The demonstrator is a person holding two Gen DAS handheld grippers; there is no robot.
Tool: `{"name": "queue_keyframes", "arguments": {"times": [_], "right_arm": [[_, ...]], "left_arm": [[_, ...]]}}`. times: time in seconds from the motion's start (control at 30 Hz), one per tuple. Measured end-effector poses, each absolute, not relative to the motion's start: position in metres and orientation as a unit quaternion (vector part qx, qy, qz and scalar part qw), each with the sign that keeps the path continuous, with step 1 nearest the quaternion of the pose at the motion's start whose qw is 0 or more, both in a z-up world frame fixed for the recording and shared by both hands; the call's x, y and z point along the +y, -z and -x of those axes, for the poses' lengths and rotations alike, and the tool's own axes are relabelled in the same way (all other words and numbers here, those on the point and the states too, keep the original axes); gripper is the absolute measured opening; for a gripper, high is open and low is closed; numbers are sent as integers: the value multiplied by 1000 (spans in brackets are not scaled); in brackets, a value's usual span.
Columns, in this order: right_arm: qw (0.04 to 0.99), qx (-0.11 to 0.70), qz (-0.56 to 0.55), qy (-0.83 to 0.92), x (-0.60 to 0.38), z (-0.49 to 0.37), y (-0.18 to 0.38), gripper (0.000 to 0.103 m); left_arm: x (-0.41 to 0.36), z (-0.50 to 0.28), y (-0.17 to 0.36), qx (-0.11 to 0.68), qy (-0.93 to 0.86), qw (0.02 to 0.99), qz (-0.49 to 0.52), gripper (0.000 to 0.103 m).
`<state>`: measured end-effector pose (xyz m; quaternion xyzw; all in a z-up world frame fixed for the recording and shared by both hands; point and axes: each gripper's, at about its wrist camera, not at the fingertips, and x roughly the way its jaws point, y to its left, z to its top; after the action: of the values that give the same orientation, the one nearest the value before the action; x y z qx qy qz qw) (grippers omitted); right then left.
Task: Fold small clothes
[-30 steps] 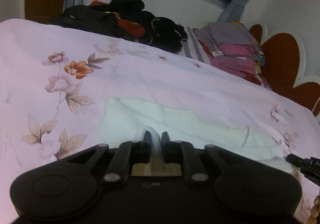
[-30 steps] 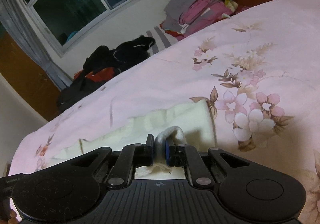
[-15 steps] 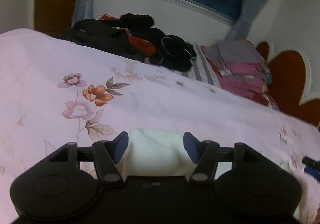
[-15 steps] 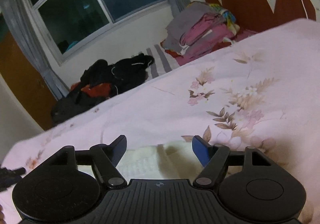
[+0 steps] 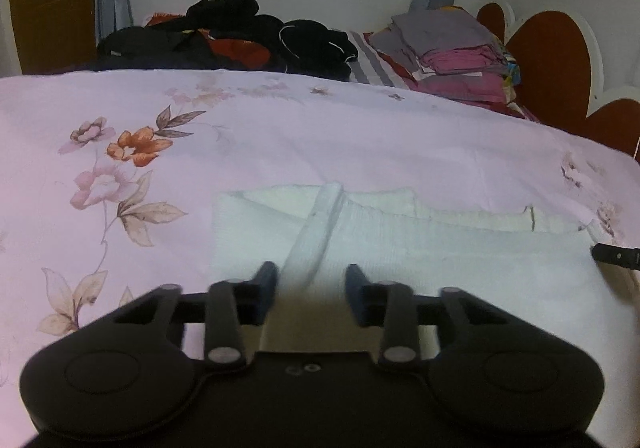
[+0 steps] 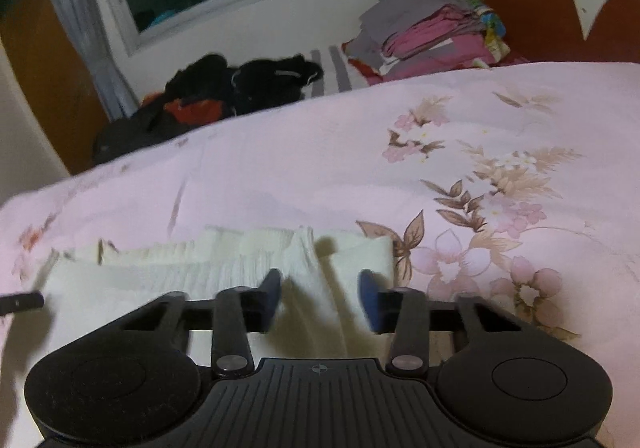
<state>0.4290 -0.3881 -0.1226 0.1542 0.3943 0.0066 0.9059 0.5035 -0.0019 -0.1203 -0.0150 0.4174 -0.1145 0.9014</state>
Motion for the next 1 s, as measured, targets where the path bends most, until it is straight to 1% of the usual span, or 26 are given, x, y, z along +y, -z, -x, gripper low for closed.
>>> {"name": "queue_keyframes", "arguments": {"times": [0.03,0.07,0.1,0.13,0.43,0.5,0.6,0.63,0.67,0.7,0.73,0.77,0.8,0.83,1.0], "right_arm": [[906,394,-152,-8,-387,-429,124,29],[907,395,-147,-12,-386,-430,125,20],[908,395,-140,-16,-384,-430,125,4],[910,393,-132,-18,-382,-430,125,3],[938,318,-136,-1,-380,-431,98,3],[933,333,-133,0,-377,-441,102,3],[919,374,-127,9,-376,-447,124,3],[915,383,-128,12,-376,-448,130,3],[914,384,-128,17,-377,-446,133,3],[915,382,-130,21,-379,-445,134,3],[914,381,-134,26,-381,-444,133,3],[915,378,-136,34,-382,-443,130,4],[918,370,-135,41,-384,-441,126,4],[923,359,-130,47,-384,-438,121,4],[931,343,-126,26,-376,-430,104,5]], "left_arm": [[-3,-503,120,416,116,902,13,18],[-4,-503,120,415,115,903,13,14],[-4,-504,120,412,113,904,12,7],[-4,-503,119,408,113,906,15,4],[2,-499,99,345,71,934,50,3],[1,-504,105,363,67,928,51,3],[-2,-507,119,388,66,918,39,4],[-2,-506,122,391,65,918,34,10],[-1,-506,124,391,60,918,29,14],[1,-507,125,393,51,918,27,26],[5,-508,125,394,43,918,30,35],[8,-508,123,393,36,918,35,41],[13,-507,120,389,25,920,40,53],[16,-504,117,383,18,922,45,56],[15,-486,98,357,34,933,38,56]]}}
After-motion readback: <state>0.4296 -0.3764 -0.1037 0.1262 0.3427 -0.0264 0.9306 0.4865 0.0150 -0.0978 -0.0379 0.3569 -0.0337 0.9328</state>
